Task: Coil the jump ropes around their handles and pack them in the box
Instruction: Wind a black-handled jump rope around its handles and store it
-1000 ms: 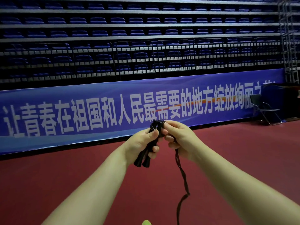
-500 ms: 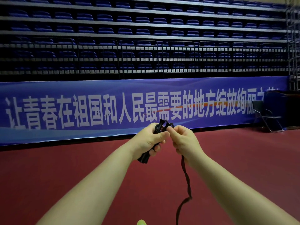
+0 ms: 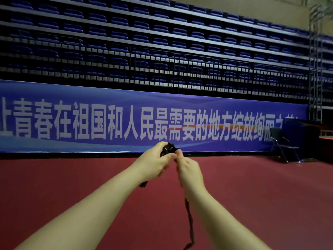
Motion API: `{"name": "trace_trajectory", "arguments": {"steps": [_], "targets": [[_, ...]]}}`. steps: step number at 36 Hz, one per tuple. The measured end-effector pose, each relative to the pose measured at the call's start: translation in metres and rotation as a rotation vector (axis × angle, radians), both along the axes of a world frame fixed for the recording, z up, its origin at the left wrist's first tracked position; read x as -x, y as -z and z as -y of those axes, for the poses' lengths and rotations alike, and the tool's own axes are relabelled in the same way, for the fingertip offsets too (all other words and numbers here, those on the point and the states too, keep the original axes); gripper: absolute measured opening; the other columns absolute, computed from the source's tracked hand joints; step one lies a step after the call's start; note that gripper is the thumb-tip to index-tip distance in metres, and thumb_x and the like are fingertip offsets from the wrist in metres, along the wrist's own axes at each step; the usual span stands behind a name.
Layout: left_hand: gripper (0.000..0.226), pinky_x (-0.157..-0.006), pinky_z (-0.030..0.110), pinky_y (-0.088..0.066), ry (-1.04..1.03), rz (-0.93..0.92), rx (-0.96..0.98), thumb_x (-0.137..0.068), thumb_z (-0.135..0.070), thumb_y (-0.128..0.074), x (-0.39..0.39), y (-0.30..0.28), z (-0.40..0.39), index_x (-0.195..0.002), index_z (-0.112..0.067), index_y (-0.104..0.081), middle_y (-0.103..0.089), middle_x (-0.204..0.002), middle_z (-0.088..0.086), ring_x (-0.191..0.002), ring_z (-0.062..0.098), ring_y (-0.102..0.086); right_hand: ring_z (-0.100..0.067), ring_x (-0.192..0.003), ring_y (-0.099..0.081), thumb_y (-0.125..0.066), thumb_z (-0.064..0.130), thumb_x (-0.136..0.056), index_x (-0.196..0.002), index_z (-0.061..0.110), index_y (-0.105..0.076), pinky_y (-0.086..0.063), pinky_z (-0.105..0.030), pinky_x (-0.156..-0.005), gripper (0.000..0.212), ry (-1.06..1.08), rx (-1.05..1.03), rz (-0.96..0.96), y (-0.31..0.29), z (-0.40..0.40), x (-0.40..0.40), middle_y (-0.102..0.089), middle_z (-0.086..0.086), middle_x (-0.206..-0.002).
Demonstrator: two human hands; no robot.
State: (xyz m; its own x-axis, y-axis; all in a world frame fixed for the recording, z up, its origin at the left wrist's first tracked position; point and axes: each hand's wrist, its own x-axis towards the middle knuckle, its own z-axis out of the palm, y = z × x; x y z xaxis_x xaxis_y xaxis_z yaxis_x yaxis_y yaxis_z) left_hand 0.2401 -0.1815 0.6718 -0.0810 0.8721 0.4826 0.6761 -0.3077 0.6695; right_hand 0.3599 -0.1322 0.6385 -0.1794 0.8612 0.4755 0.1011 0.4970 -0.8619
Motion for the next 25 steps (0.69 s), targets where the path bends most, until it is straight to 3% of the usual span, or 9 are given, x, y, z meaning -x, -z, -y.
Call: {"name": "trace_trajectory", "arguments": {"steps": [3, 5, 8, 11, 13, 17, 20, 23, 25], "targets": [[0.018, -0.048, 0.021, -0.042, -0.051, -0.019, 0.012, -0.097, -0.038, -0.051, 0.012, -0.003, 0.001, -0.113, -0.031, -0.046, -0.064, -0.075, 0.002, -0.046, 0.009, -0.052, -0.012, -0.041, -0.030, -0.028, 0.047, -0.102, -0.046, 0.023, -0.060, -0.022, -0.026, -0.047, 0.069, -0.163, 0.086, 0.035, -0.008, 0.005, -0.002, -0.037, 0.008, -0.044], [0.019, -0.052, 0.025, -0.045, -0.073, -0.047, 0.056, -0.096, -0.041, -0.050, 0.020, -0.005, 0.003, -0.113, -0.033, -0.045, -0.065, -0.075, 0.001, -0.048, 0.012, -0.055, -0.012, -0.046, -0.031, -0.038, 0.042, -0.100, -0.058, 0.017, -0.058, -0.023, -0.028, -0.050, 0.053, -0.162, -0.022, 0.205, -0.013, 0.009, -0.014, -0.039, 0.004, -0.051], [0.025, -0.058, 0.031, -0.048, -0.078, -0.148, 0.142, -0.095, -0.045, -0.050, 0.023, -0.002, 0.005, -0.116, -0.034, -0.041, -0.064, -0.075, 0.000, -0.053, 0.015, -0.057, -0.011, -0.056, -0.042, -0.054, 0.023, -0.093, -0.087, 0.011, -0.067, -0.029, -0.030, -0.054, 0.018, -0.077, -0.317, 0.650, -0.022, 0.018, -0.032, -0.055, -0.002, -0.068], [0.027, -0.059, 0.032, -0.047, -0.102, -0.257, 0.217, -0.094, -0.051, -0.048, 0.017, 0.000, 0.004, -0.115, -0.034, -0.043, -0.062, -0.078, 0.001, -0.058, 0.015, -0.056, -0.017, -0.074, -0.057, -0.050, 0.009, -0.089, -0.115, 0.028, -0.066, -0.039, -0.027, -0.060, 0.036, 0.050, -0.436, 1.017, -0.038, 0.033, -0.041, -0.068, -0.001, -0.097], [0.027, -0.059, 0.032, -0.045, -0.125, -0.340, 0.263, -0.095, -0.052, -0.046, 0.012, -0.001, 0.006, -0.112, -0.031, -0.045, -0.062, -0.080, 0.000, -0.060, 0.015, -0.055, -0.021, -0.081, -0.063, -0.048, 0.006, -0.091, -0.118, 0.034, -0.063, -0.047, -0.030, -0.063, 0.042, 0.130, -0.466, 1.187, -0.052, 0.043, -0.046, -0.066, 0.000, -0.099], [0.029, -0.059, 0.034, -0.044, -0.103, -0.416, 0.356, -0.095, -0.051, -0.045, 0.009, -0.004, 0.013, -0.102, -0.023, -0.048, -0.060, -0.081, 0.004, -0.062, 0.018, -0.053, -0.021, -0.086, -0.066, -0.053, 0.015, -0.095, -0.110, 0.025, -0.066, -0.058, -0.037, -0.076, 0.022, 0.109, -0.507, 1.318, -0.077, 0.052, -0.062, -0.068, -0.001, -0.098], [0.032, -0.059, 0.033, -0.044, -0.060, -0.460, 0.380, -0.096, -0.050, -0.046, 0.008, -0.007, 0.022, -0.099, -0.018, -0.050, -0.057, -0.078, 0.001, -0.061, 0.016, -0.052, -0.016, -0.081, -0.064, -0.056, 0.026, -0.096, -0.104, 0.019, -0.067, -0.058, -0.035, -0.076, 0.016, 0.115, -0.557, 1.341, -0.091, 0.053, -0.072, -0.067, 0.002, -0.090], [0.028, -0.057, 0.028, -0.043, -0.014, -0.501, 0.383, -0.097, -0.046, -0.046, 0.002, -0.014, 0.033, -0.093, -0.019, -0.048, -0.055, -0.072, -0.005, -0.057, 0.013, -0.051, -0.014, -0.081, -0.064, -0.054, 0.029, -0.097, -0.105, 0.019, -0.067, -0.057, -0.034, -0.076, 0.019, 0.151, -0.656, 1.291, -0.099, 0.050, -0.076, -0.068, 0.003, -0.094], [0.024, -0.054, 0.024, -0.043, 0.034, -0.530, 0.392, -0.097, -0.043, -0.046, -0.005, -0.020, 0.040, -0.090, -0.020, -0.048, -0.055, -0.069, -0.007, -0.054, 0.010, -0.051, -0.004, -0.076, -0.063, -0.056, 0.028, -0.096, -0.104, 0.020, -0.068, -0.055, -0.025, -0.073, 0.017, 0.069, -0.686, 1.196, -0.101, 0.052, -0.076, -0.067, 0.008, -0.092]]}}
